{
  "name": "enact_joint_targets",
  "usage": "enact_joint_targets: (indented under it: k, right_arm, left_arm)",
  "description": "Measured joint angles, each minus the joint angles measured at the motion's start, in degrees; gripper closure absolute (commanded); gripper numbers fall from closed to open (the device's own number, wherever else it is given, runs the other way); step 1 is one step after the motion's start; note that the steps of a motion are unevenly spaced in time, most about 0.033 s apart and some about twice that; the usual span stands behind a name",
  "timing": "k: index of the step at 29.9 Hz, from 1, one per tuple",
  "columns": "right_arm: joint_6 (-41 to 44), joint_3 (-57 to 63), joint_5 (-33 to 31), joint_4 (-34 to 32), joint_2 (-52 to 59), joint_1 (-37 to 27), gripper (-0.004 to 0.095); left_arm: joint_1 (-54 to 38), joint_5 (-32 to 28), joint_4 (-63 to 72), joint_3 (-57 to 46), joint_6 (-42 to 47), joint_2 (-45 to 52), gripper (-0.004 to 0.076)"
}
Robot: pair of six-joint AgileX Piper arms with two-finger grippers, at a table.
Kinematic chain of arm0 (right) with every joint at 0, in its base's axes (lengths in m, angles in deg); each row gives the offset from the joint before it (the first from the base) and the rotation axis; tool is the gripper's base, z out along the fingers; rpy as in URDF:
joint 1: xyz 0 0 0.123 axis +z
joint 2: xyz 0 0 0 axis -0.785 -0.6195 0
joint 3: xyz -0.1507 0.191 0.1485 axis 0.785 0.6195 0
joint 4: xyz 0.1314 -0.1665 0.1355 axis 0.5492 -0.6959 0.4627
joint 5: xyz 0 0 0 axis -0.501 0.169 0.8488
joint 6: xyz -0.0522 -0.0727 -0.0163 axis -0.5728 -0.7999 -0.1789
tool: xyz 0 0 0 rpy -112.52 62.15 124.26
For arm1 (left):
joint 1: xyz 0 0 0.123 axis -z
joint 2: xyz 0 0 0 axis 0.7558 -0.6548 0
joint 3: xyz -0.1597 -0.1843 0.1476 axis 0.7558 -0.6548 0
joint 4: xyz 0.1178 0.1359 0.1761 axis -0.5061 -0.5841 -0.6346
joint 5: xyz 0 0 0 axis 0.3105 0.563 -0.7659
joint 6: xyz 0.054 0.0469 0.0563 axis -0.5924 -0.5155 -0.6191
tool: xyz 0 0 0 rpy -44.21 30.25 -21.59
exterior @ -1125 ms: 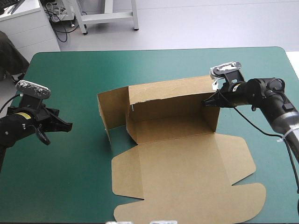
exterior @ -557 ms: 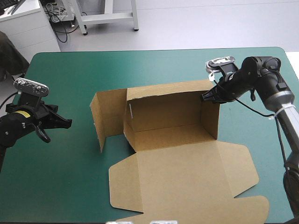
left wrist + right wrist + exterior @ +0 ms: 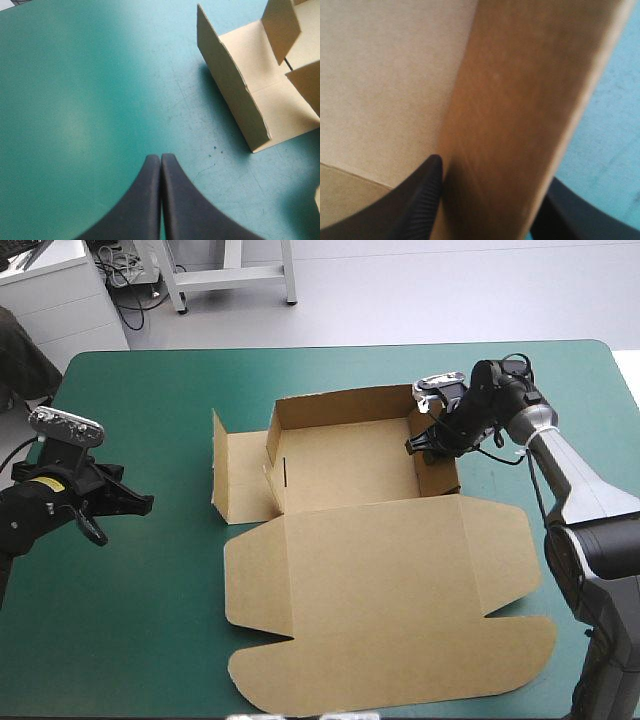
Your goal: Fold the box
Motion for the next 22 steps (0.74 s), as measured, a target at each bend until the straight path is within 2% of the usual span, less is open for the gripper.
enact_joint_targets:
  k: [10, 22]
  right_arm:
    - [0.07, -3.59, -5.23, -3.78, 2.79, 0.00, 0.0210]
    - [2.58, -4.53, -6.13, -4.95, 10.39, 0.00, 0.0210]
  left_arm:
    - [0.00, 0.00, 0.00, 0.00, 0.00, 0.00, 0.0757]
    - [0.00, -0.76, -0.05, 0.00, 0.00, 0.00, 0.0757]
